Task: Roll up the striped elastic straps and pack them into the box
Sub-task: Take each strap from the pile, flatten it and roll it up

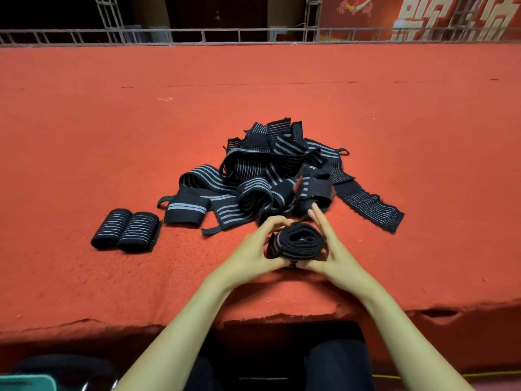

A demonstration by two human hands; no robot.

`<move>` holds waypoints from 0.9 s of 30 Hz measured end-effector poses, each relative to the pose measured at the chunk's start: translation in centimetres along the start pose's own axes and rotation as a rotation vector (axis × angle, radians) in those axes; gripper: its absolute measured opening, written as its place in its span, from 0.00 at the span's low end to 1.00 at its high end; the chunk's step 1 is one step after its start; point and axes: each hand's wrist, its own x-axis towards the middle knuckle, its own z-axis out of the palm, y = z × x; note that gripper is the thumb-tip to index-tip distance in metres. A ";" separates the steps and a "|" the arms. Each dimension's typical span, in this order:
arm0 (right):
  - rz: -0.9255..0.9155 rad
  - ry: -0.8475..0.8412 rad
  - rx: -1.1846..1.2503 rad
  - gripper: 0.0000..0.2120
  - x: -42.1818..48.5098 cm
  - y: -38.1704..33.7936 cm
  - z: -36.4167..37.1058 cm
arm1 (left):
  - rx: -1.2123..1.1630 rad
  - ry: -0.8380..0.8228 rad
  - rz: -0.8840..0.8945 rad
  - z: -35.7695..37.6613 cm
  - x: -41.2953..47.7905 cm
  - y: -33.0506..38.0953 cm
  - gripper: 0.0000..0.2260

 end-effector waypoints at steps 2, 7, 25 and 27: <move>-0.054 0.040 -0.106 0.52 -0.4 0.3 -1.2 | 0.103 -0.059 0.064 0.5 1.4 0.9 0.26; -0.050 0.141 -0.132 0.34 -1.9 0.9 -4.6 | 0.062 -0.141 0.050 3.0 4.3 1.5 0.26; 0.336 0.601 0.511 0.11 2.8 3.6 -16.9 | -0.309 -0.181 -0.292 12.7 18.1 2.9 0.14; 0.357 0.660 0.492 0.05 4.1 3.9 -18.8 | 0.116 -0.153 -0.174 13.5 19.8 2.2 0.13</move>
